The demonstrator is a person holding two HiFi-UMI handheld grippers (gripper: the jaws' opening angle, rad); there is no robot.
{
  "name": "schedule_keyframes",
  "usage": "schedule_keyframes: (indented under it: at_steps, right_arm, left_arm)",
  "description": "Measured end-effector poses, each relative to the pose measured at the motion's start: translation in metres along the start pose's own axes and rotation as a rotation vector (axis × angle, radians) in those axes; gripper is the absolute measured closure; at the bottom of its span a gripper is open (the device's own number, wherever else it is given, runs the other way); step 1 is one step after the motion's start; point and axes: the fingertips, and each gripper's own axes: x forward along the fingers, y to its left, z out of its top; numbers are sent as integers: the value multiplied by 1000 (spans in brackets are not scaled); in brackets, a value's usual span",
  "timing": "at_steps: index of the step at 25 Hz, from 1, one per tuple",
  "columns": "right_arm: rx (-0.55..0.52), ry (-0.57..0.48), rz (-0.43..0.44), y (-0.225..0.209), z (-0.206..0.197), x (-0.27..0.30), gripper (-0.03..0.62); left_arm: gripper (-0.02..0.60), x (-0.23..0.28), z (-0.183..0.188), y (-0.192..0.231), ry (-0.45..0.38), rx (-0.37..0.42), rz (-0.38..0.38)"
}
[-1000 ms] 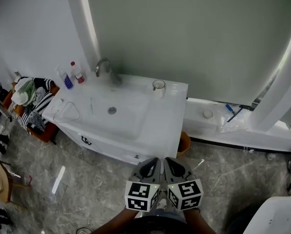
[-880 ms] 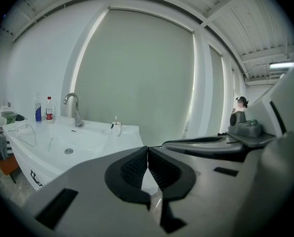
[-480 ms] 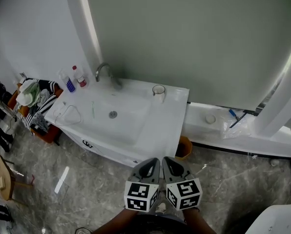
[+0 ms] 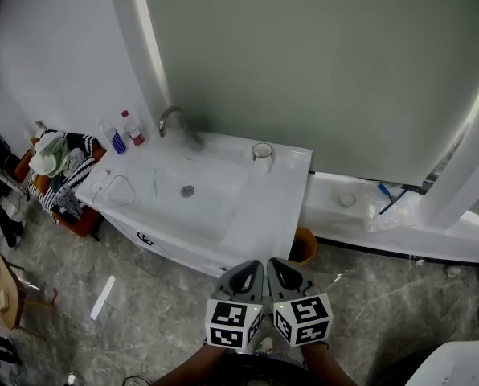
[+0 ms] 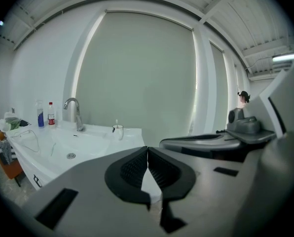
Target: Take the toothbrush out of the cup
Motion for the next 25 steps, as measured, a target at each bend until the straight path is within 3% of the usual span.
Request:
schedule_keyframes:
  at_steps: [13,25]
  right_arm:
    - [-8,13,-27,0,1,38,583]
    - [-1,42,-85,-7,16,107,583]
  left_arm:
    - [571,21,1,33,-5,-17,-27]
    - [571,63,16,92,14,-30,-83]
